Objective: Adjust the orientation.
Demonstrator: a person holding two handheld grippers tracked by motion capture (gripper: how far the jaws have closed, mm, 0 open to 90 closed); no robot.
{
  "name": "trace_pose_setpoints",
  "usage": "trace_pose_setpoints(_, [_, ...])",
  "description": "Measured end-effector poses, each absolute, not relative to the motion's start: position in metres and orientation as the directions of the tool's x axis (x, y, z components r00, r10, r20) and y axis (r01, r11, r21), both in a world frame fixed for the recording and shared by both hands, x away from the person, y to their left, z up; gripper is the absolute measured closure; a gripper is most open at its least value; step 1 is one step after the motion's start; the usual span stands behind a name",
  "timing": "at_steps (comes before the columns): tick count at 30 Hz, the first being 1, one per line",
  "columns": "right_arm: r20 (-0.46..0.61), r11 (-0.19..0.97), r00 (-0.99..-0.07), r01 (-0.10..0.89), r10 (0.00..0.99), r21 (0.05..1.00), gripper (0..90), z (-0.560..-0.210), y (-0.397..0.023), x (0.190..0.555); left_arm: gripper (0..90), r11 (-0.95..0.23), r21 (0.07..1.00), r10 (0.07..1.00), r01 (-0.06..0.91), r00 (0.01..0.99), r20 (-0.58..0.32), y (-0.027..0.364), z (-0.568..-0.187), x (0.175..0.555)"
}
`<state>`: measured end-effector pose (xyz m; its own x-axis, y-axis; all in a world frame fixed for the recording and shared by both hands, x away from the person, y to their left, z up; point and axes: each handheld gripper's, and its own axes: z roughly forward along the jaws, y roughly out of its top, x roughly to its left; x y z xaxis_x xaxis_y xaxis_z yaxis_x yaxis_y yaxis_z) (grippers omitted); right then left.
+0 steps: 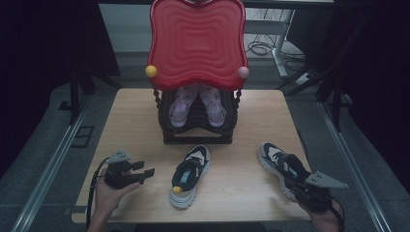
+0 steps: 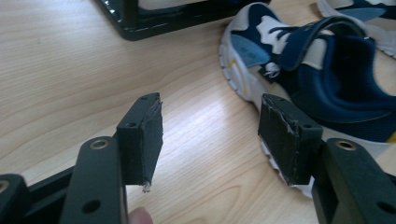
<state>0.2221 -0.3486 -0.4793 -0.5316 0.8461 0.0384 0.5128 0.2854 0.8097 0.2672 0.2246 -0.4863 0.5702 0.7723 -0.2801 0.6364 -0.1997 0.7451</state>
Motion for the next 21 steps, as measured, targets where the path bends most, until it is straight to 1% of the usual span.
trace_pose_setpoints(9, [0.048, 0.28, -0.536, 0.512, 0.843, 0.812, 87.1, -0.481, -0.347, 0.223, 39.9, -0.214, 0.745, 0.754, 0.632, 0.592, -0.286, 0.212, -0.48, 0.264])
trace_pose_setpoints(15, [0.056, 0.273, -0.542, 0.507, 0.839, 0.818, 83.8, -0.48, -0.346, 0.224, 40.0, -0.22, 0.755, 0.744, 0.618, 0.607, -0.279, 0.204, -0.475, 0.261])
trace_pose_setpoints(18, [0.061, 0.271, -0.551, 0.501, 0.833, 0.822, 80.6, -0.479, -0.344, 0.224, 40.1, -0.219, 0.764, 0.737, 0.607, 0.616, -0.279, 0.201, -0.472, 0.259])
trace_pose_setpoints(21, [0.063, 0.27, -0.559, 0.494, 0.827, 0.827, 75.3, -0.478, -0.343, 0.225, 40.1, -0.22, 0.767, 0.731, 0.602, 0.622, -0.279, 0.198, -0.469, 0.258])
